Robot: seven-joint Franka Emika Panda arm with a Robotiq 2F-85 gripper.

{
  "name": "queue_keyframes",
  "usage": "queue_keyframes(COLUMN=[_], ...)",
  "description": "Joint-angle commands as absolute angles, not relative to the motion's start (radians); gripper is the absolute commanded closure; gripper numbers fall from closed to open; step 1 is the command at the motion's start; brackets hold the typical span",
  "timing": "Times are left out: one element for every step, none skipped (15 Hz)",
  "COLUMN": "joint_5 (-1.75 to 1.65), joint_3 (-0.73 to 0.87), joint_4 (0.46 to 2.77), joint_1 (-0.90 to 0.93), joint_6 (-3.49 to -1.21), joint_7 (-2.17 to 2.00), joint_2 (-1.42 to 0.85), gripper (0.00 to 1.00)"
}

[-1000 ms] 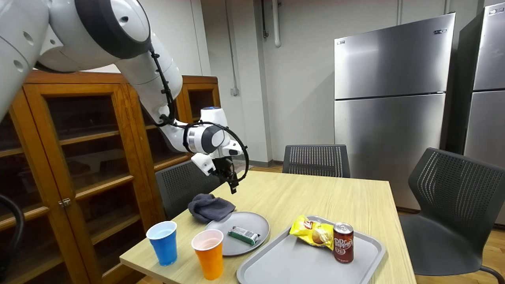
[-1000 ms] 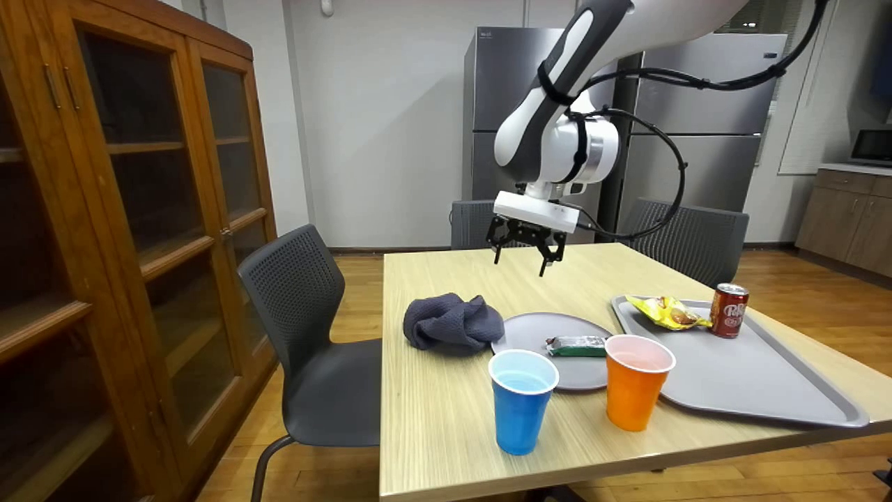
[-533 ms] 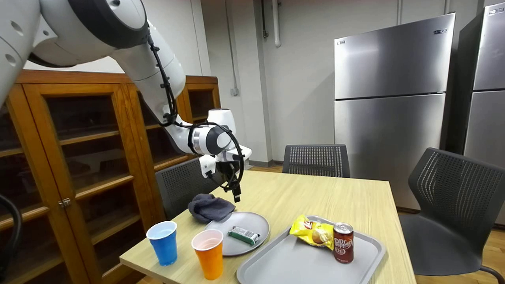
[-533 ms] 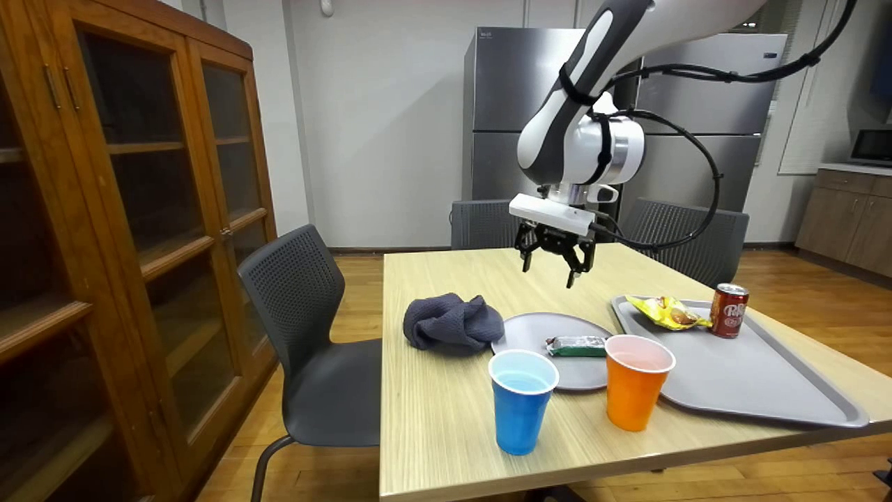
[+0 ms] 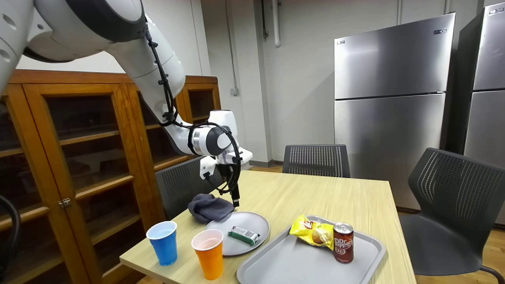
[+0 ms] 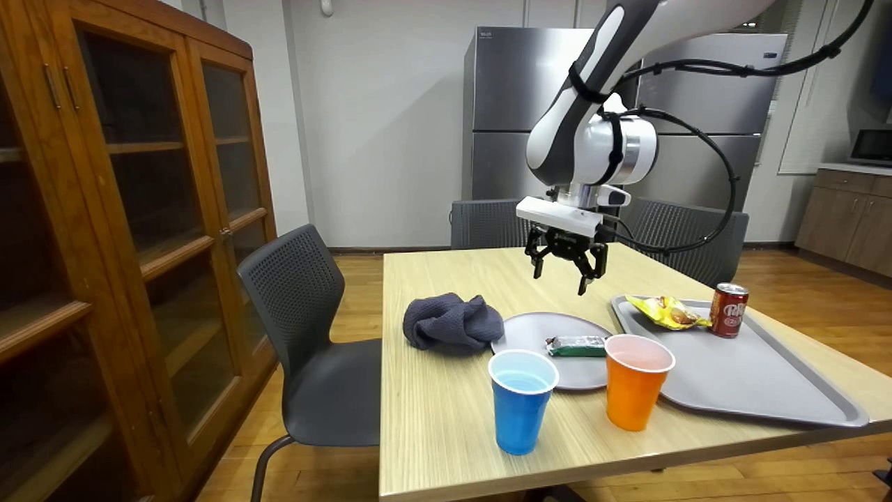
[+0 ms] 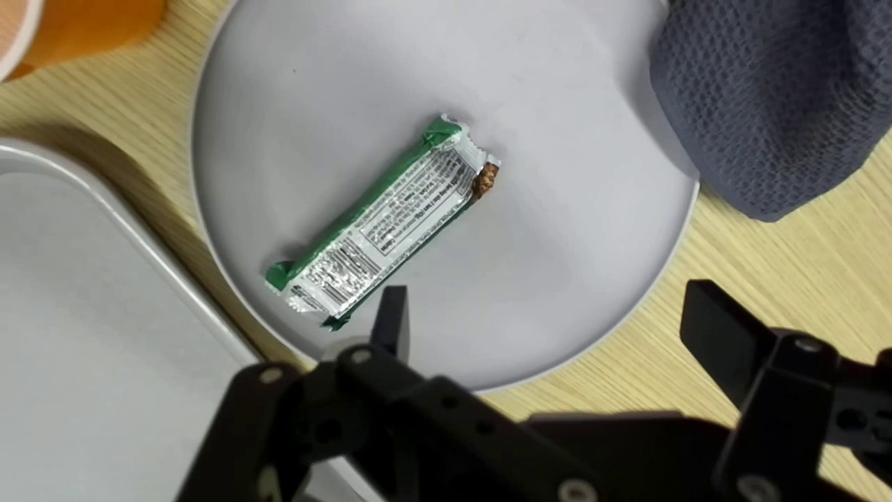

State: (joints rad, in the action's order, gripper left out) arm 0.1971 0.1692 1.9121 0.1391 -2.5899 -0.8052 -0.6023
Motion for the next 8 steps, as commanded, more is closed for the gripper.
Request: queue_keyframes(joint_5=[0.183,0.183,0.185,0.181,0.179,0.18,0.183,0.184], joint_3=[0.156,0.156,0.158,0.168,0.172,0.177,0.179,0.184], joint_4=[1.911,1.911,1.919,1.924,1.923,1.92,1.918,1.914], joint_1=[0.125,0.125,0.127,0.135,0.137,0.138,0.137,0.137], joint_6=[-2.589,-2.588,-2.596,-2.603,-2.595,-2.586,-2.58,-2.574], joint_7=[-0.815,-0.815,-0.824,-0.841,-0.85,-0.864,-0.878,-0.896], joint_2=[-0.601,-0.601,-0.599,-0.602,-0.606,-0.611,-0.616,-0.625], gripper=[0.0,0.0,0.0,0.0,0.0,0.0,0.0,0.0])
